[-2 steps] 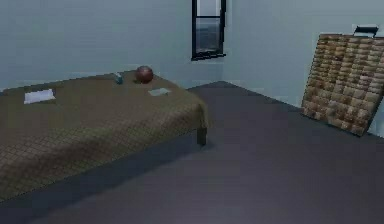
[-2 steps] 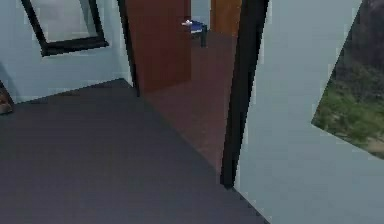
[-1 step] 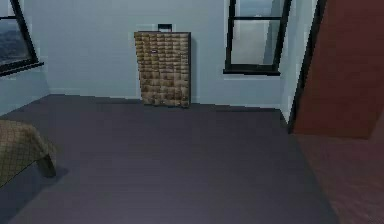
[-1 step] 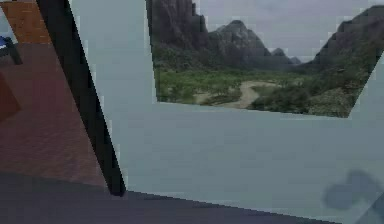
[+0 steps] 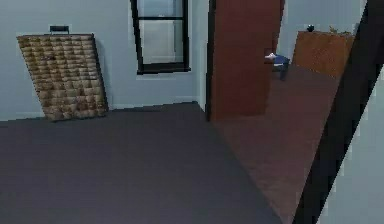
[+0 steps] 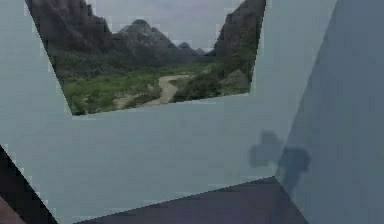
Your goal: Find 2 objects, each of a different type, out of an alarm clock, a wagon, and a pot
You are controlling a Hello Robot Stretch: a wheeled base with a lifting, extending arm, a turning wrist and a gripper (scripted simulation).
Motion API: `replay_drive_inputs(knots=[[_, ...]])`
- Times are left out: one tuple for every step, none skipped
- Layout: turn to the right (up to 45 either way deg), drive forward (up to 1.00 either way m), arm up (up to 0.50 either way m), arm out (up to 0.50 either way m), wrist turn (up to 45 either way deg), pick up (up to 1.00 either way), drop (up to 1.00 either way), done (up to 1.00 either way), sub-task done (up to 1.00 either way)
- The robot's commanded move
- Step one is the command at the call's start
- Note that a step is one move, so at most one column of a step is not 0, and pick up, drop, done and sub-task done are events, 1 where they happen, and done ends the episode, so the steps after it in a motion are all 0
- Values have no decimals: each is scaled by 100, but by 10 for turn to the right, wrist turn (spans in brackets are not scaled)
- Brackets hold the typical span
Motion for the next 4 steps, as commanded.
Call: replay_drive_inputs(knots=[[0,100,0,0,0,0,0,0,0],[270,0,0,0,0,0,0,0,0],[0,70,0,0,0,0,0,0,0],[420,0,0,0,0,0,0,0,0]])
